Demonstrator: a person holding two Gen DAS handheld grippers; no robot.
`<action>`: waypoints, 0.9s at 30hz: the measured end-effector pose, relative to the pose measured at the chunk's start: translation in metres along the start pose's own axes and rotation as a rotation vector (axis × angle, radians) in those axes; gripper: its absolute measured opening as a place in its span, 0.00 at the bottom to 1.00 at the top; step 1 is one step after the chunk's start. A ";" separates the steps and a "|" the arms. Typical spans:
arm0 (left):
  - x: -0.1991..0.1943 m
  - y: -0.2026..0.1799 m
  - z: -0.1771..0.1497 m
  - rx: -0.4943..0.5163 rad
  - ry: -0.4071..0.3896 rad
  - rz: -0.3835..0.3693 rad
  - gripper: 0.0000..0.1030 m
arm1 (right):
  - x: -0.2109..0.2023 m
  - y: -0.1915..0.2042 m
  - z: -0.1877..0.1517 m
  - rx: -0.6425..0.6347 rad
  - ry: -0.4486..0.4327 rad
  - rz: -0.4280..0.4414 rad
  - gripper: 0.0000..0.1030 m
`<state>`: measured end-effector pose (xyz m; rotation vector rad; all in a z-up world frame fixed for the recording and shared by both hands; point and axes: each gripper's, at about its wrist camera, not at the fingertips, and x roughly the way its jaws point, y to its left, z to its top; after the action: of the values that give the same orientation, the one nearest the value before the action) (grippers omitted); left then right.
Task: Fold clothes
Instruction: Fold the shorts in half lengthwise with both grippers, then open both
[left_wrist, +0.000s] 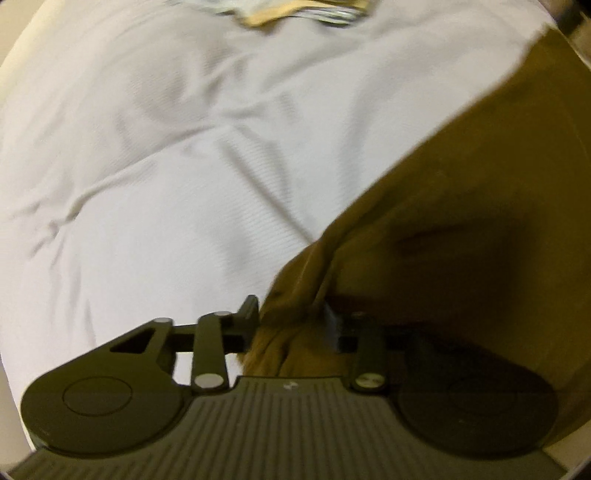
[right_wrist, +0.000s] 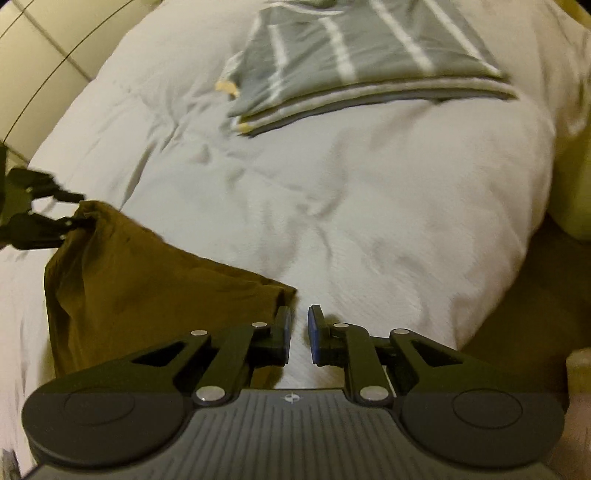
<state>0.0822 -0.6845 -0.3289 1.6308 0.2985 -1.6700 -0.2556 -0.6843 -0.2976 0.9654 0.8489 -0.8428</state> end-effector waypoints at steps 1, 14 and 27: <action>-0.004 0.006 -0.004 -0.034 -0.003 0.005 0.36 | -0.002 0.000 -0.001 0.000 -0.005 -0.001 0.18; 0.000 0.037 -0.046 -0.443 -0.010 -0.055 0.38 | 0.019 0.026 -0.008 -0.095 0.046 0.016 0.23; -0.006 0.058 -0.064 -0.689 -0.058 -0.028 0.41 | 0.004 0.032 -0.006 -0.205 0.028 0.032 0.23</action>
<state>0.1671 -0.6804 -0.3134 1.0604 0.7728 -1.4083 -0.2272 -0.6691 -0.2927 0.8098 0.9228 -0.7011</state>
